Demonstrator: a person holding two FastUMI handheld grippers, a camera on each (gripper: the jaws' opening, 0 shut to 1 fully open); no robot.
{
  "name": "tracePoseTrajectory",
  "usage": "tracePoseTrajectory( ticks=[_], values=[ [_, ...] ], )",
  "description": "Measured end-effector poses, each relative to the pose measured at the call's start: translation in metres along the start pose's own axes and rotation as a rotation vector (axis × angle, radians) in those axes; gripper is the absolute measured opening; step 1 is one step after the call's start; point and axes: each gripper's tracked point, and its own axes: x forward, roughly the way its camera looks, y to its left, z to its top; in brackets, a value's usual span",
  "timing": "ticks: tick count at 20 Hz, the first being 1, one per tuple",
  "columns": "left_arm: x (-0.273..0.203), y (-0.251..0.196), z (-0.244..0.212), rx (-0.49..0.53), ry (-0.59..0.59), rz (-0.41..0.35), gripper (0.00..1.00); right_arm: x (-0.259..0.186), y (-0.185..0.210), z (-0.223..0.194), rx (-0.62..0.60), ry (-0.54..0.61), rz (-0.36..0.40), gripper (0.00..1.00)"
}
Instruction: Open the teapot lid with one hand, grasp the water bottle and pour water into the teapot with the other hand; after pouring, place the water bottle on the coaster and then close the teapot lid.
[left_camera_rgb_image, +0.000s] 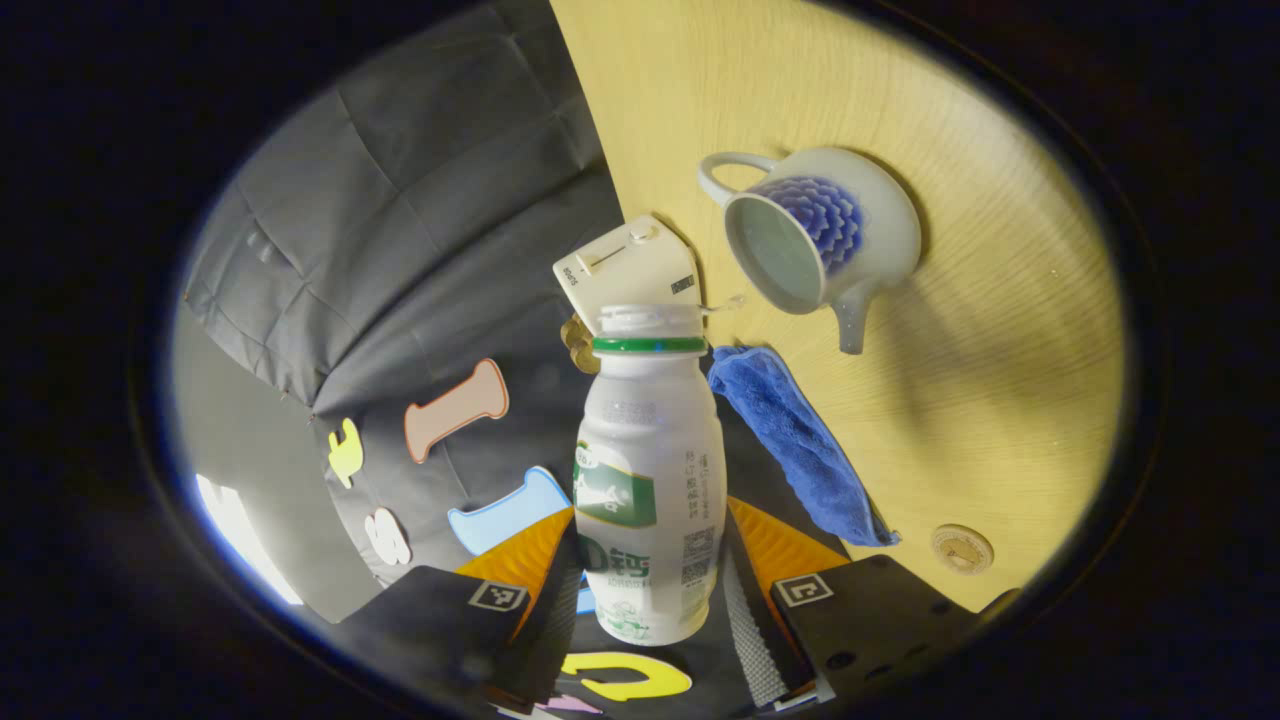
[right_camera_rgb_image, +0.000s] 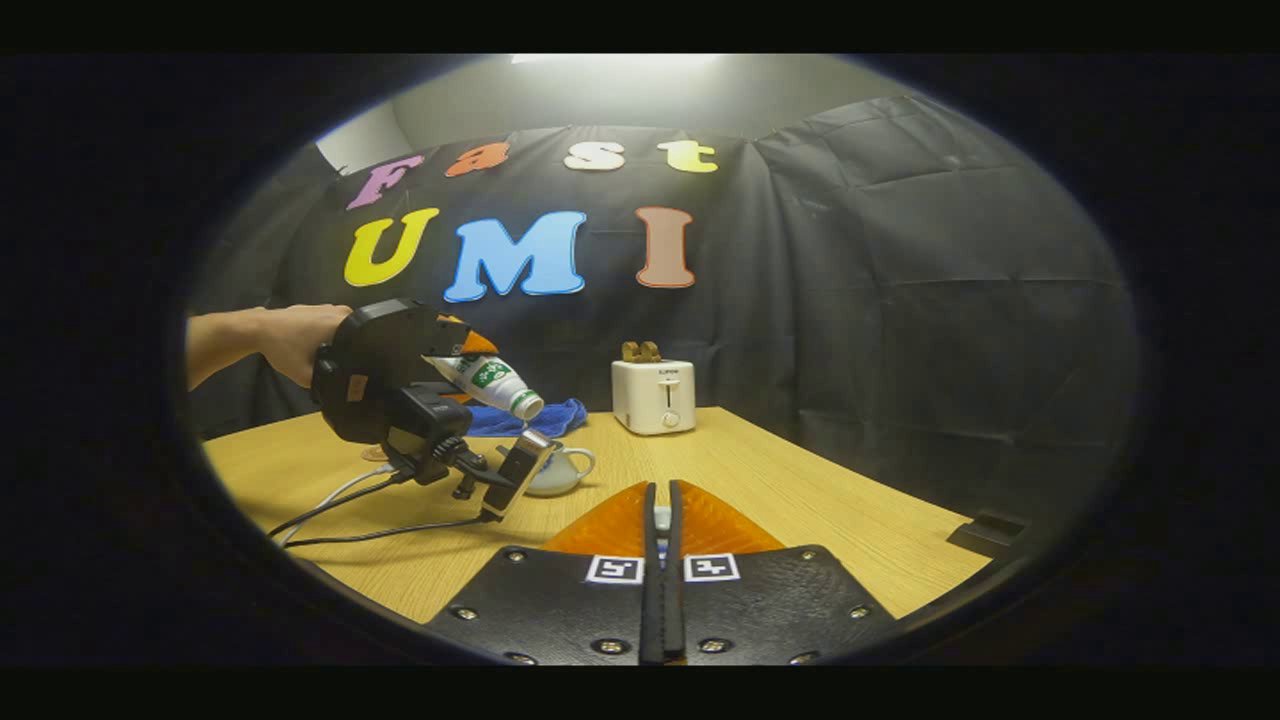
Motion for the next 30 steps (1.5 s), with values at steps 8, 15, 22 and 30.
tracePoseTrajectory(
  ticks=[8,15,22,30],
  values=[
    [-0.002,-0.005,0.006,-0.063,-0.032,-0.022,0.75,0.001,-0.002,-0.006,-0.008,0.019,-0.008,0.00],
    [-0.026,-0.018,0.031,-0.355,-0.081,-0.083,0.75,0.001,0.001,-0.007,-0.035,0.023,-0.011,0.00],
    [-0.005,-0.023,0.018,-0.757,-0.108,-0.074,0.83,0.002,0.014,-0.002,-0.062,0.021,0.016,0.00],
    [-0.043,-0.039,-0.029,-1.259,-0.077,-0.049,0.83,0.033,0.052,0.018,-0.152,-0.012,0.110,0.00]
  ],
)
